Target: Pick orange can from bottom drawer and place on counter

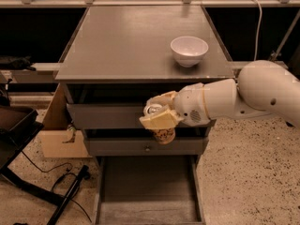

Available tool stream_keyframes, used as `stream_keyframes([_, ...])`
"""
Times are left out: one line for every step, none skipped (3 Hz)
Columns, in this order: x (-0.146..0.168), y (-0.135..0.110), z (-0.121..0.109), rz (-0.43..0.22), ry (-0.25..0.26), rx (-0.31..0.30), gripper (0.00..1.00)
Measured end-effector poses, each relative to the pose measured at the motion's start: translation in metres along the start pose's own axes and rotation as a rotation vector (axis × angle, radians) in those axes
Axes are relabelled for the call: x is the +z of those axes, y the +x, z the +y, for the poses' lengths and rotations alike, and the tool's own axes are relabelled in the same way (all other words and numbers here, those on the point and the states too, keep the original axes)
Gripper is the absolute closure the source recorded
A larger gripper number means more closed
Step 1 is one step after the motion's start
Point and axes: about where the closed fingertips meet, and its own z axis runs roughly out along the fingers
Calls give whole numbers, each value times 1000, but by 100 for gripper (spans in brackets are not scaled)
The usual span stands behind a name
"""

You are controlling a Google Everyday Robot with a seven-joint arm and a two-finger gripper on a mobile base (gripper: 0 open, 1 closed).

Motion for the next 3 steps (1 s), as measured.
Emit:
stream_keyframes([-15,-55,-16,-14,50,-58,100])
stream_keyframes([-35,-131,-49,-61,128,-96,100])
stream_keyframes([-41,-210,-115,-197,191,-123,100])
